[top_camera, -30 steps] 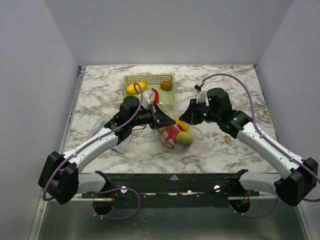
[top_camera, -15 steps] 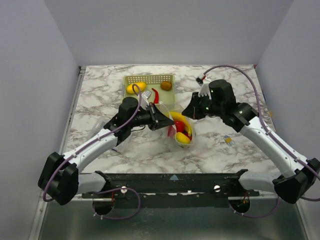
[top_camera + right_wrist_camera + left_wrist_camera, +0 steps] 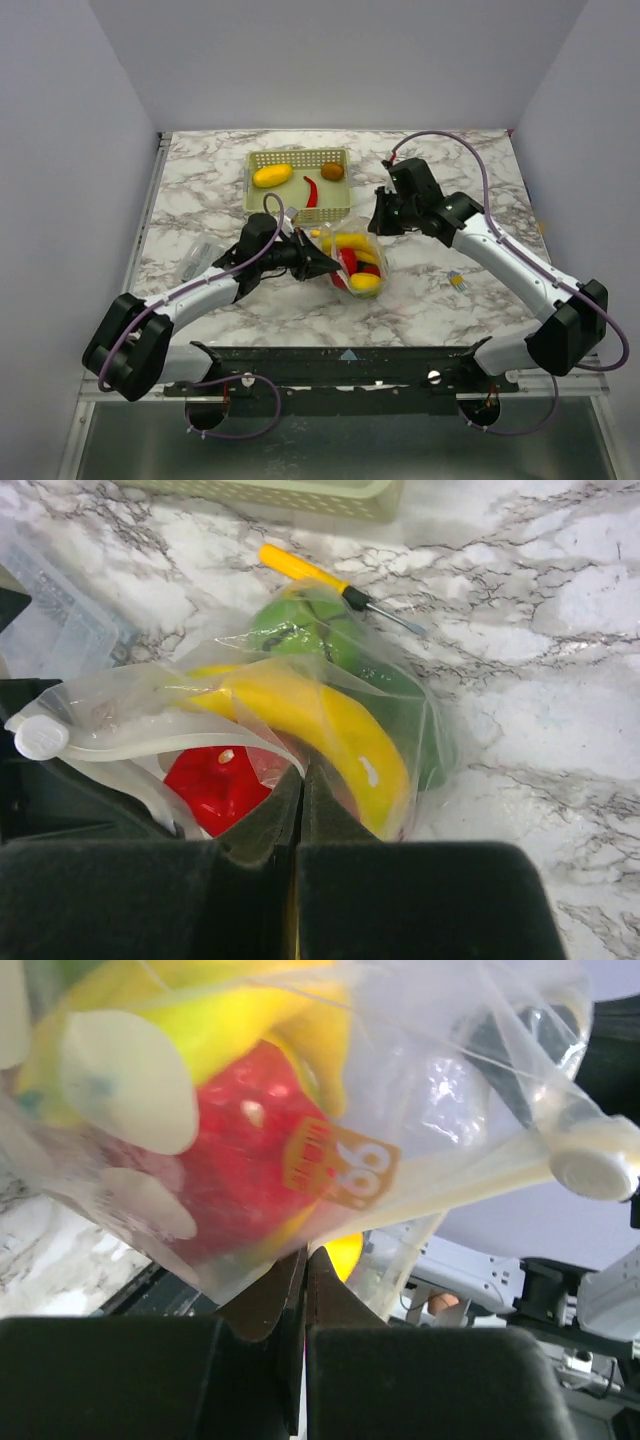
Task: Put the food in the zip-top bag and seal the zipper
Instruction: Adjust the zipper food storage bag at the center of the board.
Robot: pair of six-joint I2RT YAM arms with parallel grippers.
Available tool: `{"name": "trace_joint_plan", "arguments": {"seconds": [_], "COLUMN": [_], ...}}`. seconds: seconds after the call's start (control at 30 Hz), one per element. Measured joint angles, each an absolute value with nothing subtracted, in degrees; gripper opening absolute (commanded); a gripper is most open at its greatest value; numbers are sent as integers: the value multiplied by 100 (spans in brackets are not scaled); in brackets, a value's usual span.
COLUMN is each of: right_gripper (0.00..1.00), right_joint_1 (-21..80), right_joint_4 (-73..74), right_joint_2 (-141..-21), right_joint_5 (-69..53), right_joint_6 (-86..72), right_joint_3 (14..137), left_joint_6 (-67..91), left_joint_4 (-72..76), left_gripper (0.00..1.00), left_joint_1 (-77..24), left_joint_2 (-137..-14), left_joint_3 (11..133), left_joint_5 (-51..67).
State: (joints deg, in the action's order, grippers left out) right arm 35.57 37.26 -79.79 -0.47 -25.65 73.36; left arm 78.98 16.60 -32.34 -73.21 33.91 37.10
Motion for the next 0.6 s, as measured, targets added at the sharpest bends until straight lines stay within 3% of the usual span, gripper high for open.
{"name": "trace_joint_plan", "arguments": {"seconds": [0.3, 0.4, 0.6], "right_gripper": [0, 1, 1], "right_joint_1": [3553, 3557, 3570], "right_joint_4": [4051, 3734, 3129], "right_joint_2": [-7669, -7424, -7489], "right_joint_5": [-366, -749, -1522], "right_joint_6": [-2410, -2327, -2383], "right_joint_3": [8248, 7940, 6792], "left_joint_6": [7738, 7721, 7948], "left_joint_4": [1297, 1472, 1859], "left_gripper": [0, 0, 0], "left_joint_1": [-3227, -3216, -3096], "left_joint_2": [-6539, -6427, -7343], "left_joint_3": [4442, 4521, 3997], "left_joint_5": [3839, 3846, 3953]}}
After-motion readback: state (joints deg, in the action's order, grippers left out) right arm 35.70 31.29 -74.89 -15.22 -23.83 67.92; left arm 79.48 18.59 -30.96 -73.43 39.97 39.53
